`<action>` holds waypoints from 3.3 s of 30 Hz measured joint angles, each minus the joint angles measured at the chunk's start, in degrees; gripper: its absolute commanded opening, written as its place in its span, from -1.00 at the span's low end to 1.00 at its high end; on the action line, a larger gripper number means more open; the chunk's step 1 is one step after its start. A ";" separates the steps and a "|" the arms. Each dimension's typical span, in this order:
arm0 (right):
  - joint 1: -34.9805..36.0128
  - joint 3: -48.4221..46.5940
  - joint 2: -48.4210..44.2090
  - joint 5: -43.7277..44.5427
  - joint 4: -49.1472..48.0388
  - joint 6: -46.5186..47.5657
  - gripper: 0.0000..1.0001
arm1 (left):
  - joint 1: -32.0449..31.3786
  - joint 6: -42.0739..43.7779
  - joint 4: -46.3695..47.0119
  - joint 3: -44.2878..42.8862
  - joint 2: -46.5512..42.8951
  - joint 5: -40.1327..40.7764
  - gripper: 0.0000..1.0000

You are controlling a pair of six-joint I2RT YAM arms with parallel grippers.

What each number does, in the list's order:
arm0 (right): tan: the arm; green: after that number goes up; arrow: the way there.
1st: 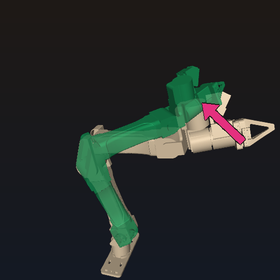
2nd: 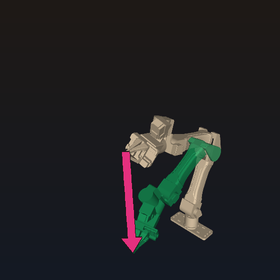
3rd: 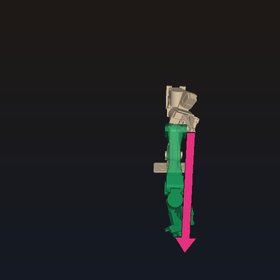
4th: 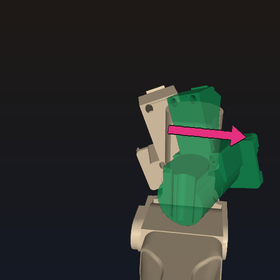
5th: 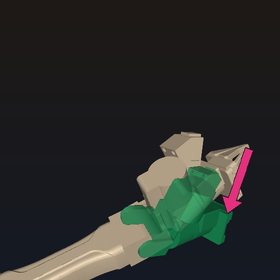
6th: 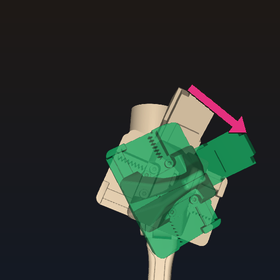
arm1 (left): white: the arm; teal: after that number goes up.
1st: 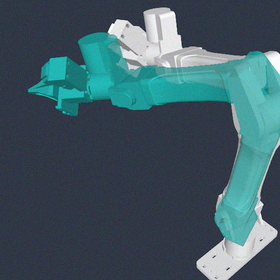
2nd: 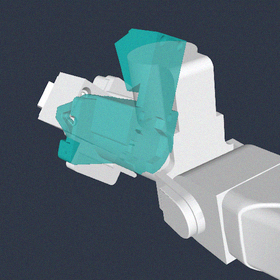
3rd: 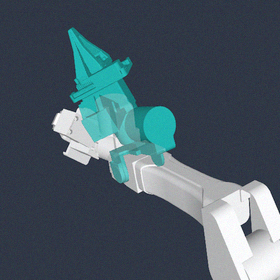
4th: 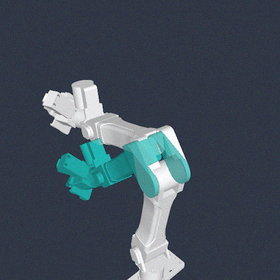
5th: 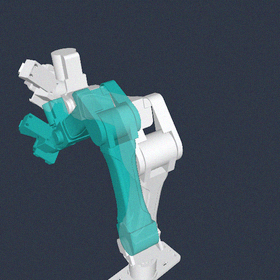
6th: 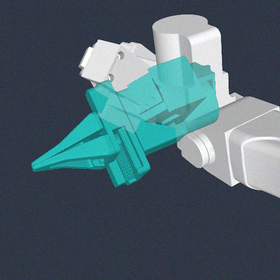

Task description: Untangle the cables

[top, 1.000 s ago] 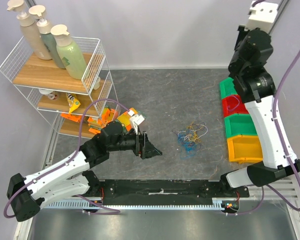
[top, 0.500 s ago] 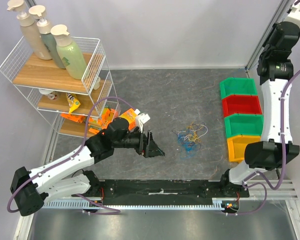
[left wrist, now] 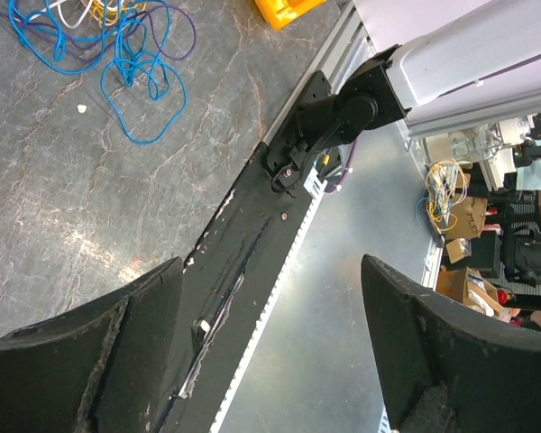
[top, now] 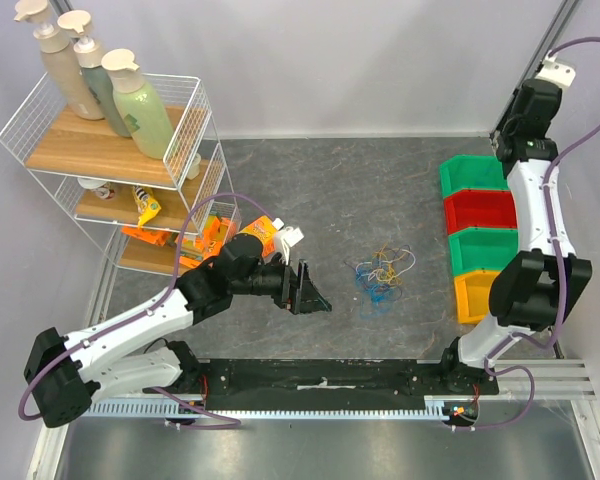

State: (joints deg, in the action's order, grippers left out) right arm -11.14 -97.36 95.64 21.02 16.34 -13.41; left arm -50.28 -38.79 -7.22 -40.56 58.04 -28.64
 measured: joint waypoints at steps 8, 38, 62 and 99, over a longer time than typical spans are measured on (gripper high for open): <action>-3.13 9.64 2.40 -9.25 -2.19 -7.63 -1.00 | 0.00 0.00 0.02 0.00 -0.74 0.04 0.71; -5.33 -0.79 24.09 -23.30 1.51 -12.83 -1.00 | 0.00 0.28 -0.42 1.40 -4.35 1.25 0.71; -7.26 15.21 15.08 -23.15 -9.88 -20.24 -1.00 | 0.00 0.31 -1.27 2.78 -6.67 2.10 0.71; 25.33 55.93 -34.84 -12.37 13.51 -16.48 0.11 | -0.17 -0.66 1.86 5.62 -1.38 0.87 0.69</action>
State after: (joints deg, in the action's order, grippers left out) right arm 14.20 -41.43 60.80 8.64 29.85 -29.89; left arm -50.46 -39.44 -5.37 -34.94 56.66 -27.77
